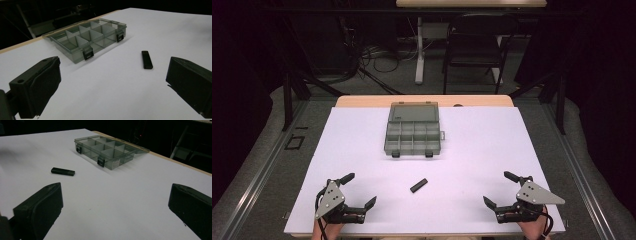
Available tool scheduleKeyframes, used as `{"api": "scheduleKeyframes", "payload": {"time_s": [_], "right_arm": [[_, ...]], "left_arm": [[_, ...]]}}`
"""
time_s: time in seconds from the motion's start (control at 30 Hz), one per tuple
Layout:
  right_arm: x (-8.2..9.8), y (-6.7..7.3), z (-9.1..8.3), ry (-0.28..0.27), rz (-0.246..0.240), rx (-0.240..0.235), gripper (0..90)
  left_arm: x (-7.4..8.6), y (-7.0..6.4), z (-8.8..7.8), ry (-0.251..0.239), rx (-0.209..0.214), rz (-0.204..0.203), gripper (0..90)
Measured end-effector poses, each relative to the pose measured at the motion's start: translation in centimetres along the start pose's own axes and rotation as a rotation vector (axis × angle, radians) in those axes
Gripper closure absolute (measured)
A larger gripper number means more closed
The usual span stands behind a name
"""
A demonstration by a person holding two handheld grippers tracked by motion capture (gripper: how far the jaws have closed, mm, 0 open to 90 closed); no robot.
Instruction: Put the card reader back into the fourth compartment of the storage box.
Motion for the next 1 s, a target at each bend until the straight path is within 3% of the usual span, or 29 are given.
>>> {"api": "scheduleKeyframes", "payload": {"time_s": [0.57, 1.0], "right_arm": [[0.0, 0.0, 0.2, 0.009, -0.010, -0.007, 0.0], [0.0, 0.0, 0.6, 0.025, -0.018, -0.014, 0.0]], "left_arm": [[-0.3, -0.2, 1.1, 0.057, 0.004, -0.033, 0.2], [-0.9, -0.8, 2.5, 0.152, 0.010, -0.021, 0.0]]}}
Point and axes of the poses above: each handheld gripper's, and its own axes: z roughly forward along the jaws, x roughly out of its underside, y roughly to its left, the point moved 4 cm from there along z, roughly forward along the jaws
